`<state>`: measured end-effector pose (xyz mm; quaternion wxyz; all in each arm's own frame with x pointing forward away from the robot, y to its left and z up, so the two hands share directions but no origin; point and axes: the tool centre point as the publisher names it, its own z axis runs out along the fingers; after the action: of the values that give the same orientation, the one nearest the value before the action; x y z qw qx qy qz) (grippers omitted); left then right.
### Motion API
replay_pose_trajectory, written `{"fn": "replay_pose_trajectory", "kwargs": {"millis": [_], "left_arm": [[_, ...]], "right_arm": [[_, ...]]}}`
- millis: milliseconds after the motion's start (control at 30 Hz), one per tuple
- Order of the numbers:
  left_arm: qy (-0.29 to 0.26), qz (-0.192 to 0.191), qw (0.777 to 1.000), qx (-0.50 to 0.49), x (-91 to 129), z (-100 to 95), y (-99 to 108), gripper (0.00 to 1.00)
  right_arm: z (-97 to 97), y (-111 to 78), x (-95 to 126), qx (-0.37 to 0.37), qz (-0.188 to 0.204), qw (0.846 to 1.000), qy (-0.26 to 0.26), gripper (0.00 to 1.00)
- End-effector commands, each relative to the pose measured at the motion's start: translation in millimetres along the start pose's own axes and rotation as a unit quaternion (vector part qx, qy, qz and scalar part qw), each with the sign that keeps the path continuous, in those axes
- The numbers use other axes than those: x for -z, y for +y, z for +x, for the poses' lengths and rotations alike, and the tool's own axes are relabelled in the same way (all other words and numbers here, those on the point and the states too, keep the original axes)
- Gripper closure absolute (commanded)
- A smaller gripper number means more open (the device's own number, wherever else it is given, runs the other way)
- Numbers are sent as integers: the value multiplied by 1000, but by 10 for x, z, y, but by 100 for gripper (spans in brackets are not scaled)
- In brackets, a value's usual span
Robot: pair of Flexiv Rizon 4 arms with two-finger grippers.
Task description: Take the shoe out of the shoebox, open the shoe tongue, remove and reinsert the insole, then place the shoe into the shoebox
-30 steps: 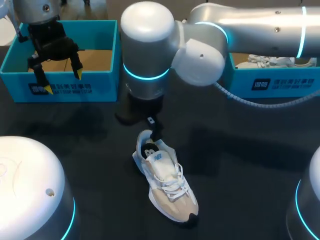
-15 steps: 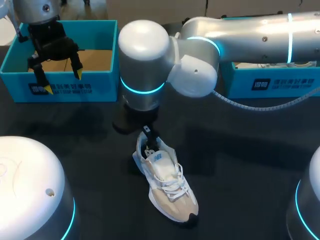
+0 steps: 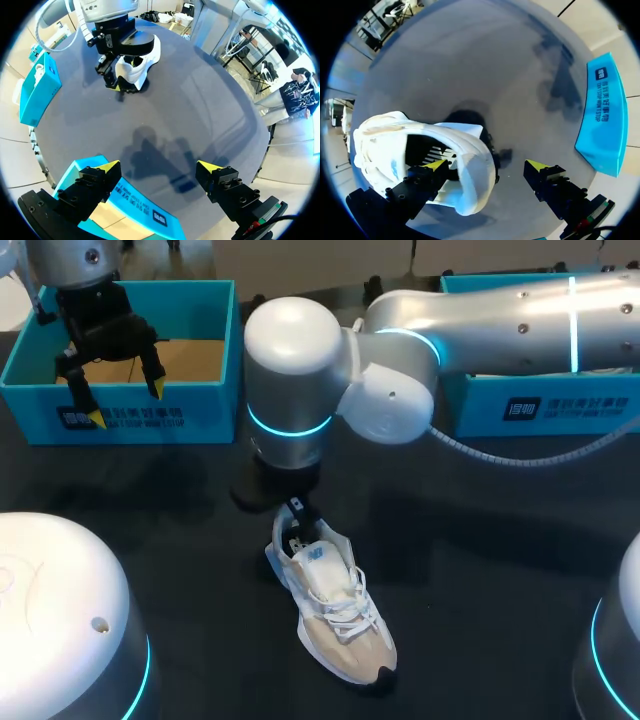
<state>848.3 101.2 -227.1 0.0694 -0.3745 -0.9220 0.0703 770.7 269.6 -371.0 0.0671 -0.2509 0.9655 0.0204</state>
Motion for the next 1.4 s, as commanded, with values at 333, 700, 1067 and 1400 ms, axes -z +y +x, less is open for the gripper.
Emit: {"fn": "replay_pose_trajectory", "kwargs": {"millis": [333,700,1067,1400], "left_arm": [[0,-1,1000,0,11,8,-2,0],[0,-1,1000,0,11,8,-2,0],[0,-1,1000,0,11,8,-2,0],[0,-1,1000,0,11,8,-2,0]], "right_arm": [[-100,-12,-257,-6,0,999,34,0],[-83,20,-264,-12,-1,999,38,55],[19,29,-223,-28,2,999,37,100],[42,-149,134,-44,21,998,36,100]]}}
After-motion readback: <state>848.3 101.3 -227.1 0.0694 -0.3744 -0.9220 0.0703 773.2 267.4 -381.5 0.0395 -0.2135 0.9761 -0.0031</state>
